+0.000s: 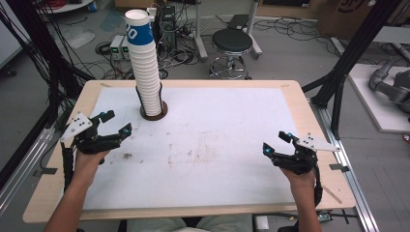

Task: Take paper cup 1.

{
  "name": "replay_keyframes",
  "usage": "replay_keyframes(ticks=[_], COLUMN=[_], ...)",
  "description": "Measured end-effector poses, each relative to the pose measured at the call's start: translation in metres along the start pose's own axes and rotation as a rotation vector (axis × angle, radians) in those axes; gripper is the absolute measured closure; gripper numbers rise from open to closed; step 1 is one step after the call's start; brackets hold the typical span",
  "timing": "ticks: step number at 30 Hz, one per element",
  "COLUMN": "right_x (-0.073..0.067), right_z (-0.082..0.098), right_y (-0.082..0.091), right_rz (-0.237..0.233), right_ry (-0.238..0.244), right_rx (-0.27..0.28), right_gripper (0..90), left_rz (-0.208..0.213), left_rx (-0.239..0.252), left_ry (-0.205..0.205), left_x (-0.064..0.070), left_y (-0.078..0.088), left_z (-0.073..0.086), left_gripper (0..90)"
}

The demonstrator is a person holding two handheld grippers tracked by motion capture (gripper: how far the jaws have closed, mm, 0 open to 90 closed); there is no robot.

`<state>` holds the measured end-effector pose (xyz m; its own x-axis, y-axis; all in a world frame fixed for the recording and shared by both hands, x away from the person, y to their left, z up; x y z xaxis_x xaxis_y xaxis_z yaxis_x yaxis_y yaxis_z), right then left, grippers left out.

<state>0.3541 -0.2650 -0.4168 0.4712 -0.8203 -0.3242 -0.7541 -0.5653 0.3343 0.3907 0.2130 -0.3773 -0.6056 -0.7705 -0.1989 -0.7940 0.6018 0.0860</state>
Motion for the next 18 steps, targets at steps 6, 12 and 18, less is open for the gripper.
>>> replay_keyframes(ticks=[6,12,18], right_x=[-0.002,-0.003,-0.002], right_z=[-0.002,-0.001,0.000], right_y=[0.001,0.000,0.000], right_rz=[-0.008,-0.013,-0.009], right_ry=[0.007,-0.007,0.004], right_rx=[0.003,-0.008,-0.016], right_gripper=[20.1,20.1,20.1], left_rz=[0.045,0.079,0.085], left_rx=[0.027,0.043,0.013], left_ry=[-0.014,-0.018,-0.063], left_x=[-0.010,-0.020,-0.036], left_y=[-0.011,-0.027,-0.049], left_z=[-0.042,-0.077,-0.110], left_gripper=[15.4,15.3,15.4])
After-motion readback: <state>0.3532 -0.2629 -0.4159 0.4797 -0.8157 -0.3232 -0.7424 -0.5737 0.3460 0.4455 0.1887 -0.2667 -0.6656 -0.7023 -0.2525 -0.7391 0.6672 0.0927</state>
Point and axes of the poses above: each handheld gripper's, and its own axes: y roughly backward along the jaws, z roughly out of its underside, x roughly to its right, the point moved 9 cm from there along -y, roughly forward along the jaws, and after that the axes turned 15 degrees about -y, right-handed, at the moved point
